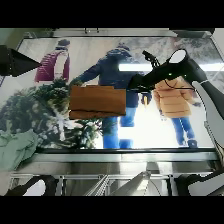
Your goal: Fold the shirts.
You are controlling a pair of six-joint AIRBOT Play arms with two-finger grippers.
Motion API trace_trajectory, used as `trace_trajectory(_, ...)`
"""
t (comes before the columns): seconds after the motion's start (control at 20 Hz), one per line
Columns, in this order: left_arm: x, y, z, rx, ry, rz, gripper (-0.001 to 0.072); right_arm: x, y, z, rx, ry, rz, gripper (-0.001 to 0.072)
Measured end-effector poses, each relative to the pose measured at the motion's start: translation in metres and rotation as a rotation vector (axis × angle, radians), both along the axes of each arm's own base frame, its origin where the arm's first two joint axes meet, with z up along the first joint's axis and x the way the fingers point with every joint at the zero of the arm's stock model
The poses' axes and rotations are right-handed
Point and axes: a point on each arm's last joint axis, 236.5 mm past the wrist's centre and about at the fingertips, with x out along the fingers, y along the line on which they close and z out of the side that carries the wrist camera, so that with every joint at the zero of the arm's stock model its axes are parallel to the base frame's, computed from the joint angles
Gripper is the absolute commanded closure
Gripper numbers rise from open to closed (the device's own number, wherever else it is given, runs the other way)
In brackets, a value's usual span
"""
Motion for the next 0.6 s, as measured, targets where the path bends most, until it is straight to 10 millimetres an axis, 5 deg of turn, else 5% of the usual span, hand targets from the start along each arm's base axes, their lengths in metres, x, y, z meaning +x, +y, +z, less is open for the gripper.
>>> trace_trajectory(0.1,-0.006,0.01,0.003,0.004,-0.024,0.052,0.0688,0.007,-0.002,-0.032,0.009,0.063,-0.064,0.0116)
trace_trajectory(0.25,-0.013,0.024,0.003,0.014,-0.038,0.097,0.0688,0.01,0.021,-0.063,0.136,0.159,-0.106,0.0118)
trace_trajectory(0.6,-0.018,0.033,0.003,0.03,-0.054,0.114,0.0687,0.008,0.064,-0.087,0.339,0.261,-0.128,0.0146)
